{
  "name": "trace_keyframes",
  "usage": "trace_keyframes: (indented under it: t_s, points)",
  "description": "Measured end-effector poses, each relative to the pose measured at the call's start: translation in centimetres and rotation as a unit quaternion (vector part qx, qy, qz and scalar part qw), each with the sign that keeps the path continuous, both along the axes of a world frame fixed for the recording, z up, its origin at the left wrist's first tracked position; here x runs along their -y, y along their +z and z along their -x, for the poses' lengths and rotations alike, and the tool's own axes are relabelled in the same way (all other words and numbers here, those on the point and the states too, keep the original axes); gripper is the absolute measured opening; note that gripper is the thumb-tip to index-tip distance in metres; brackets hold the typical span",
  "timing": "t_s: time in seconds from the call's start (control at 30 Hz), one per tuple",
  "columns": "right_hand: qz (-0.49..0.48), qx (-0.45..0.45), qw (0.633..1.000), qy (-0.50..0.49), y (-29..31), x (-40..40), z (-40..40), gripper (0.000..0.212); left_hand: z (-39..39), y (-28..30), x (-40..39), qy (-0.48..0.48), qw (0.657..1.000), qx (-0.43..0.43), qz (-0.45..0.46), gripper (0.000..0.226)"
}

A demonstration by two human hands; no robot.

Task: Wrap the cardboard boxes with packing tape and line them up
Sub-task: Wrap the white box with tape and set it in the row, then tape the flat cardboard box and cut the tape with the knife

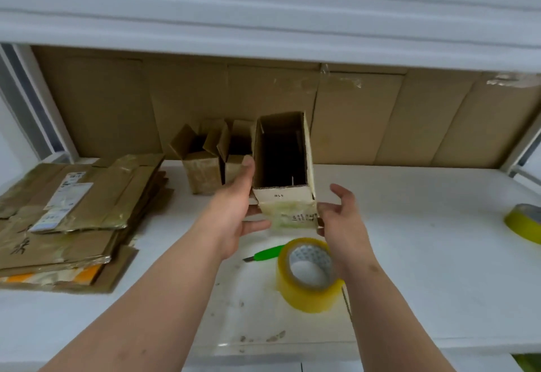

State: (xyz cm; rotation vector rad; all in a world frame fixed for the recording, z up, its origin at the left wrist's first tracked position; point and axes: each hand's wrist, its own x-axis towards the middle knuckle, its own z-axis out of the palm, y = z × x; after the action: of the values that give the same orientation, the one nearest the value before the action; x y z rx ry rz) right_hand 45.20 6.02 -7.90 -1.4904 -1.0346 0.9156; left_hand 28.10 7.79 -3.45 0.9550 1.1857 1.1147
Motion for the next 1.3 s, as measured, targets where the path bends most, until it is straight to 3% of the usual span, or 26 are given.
trace_keyframes:
  t_s: [0.1,0.23,0.4,0.47,0.57,0.67,0.8,1.0,1.1,1.2,1.3]
  points:
    - [0.013,-0.039,0.997,0.069,0.2,-1.5,-1.5,0.048,-1.6,0.4,-1.6,-0.009,0.999,-0.046,-0.003,0.063]
    - [0.022,-0.003,0.993,0.112,-0.2,-3.7,-2.9,0.056,-3.7,0.6,-3.9,-0.046,0.992,-0.105,-0.044,0.068]
    - [0.061,0.130,0.985,0.097,-1.8,-7.6,-3.8,0.043,-5.0,-1.6,-6.1,-0.087,0.988,-0.125,-0.023,0.078]
    - [0.088,0.215,0.965,0.117,-2.8,-8.9,-3.6,0.044,-5.1,-3.0,-6.9,-0.072,0.983,-0.167,-0.006,0.068]
    - [0.087,0.254,0.956,0.121,-3.6,-10.4,-3.2,0.039,-4.9,-4.2,-7.6,-0.065,0.978,-0.200,-0.007,0.050]
    - [0.084,0.224,0.964,0.115,-3.7,-11.4,-2.8,0.042,-4.6,-4.4,-7.9,-0.053,0.983,-0.175,-0.004,0.043]
    - [0.092,0.115,0.982,0.119,-3.2,-13.1,-2.0,0.055,-4.0,-4.4,-8.3,-0.030,0.991,-0.127,-0.005,0.043]
    - [0.104,0.051,0.973,0.199,-2.4,-14.0,-1.5,0.039,-3.3,-3.9,-7.9,-0.034,0.994,-0.102,-0.023,0.045]
    - [0.103,0.058,0.971,0.208,-2.7,-13.9,-0.9,0.057,-2.5,-3.8,-6.9,-0.008,0.990,-0.131,-0.041,0.041]
    - [0.075,0.100,0.975,0.184,-2.8,-13.3,0.6,0.055,-0.5,-4.1,-6.0,0.044,0.972,-0.225,-0.061,0.049]
    - [0.043,0.139,0.973,0.181,-2.0,-12.0,3.3,0.043,2.2,-3.9,-5.0,0.070,0.930,-0.346,-0.106,0.041]
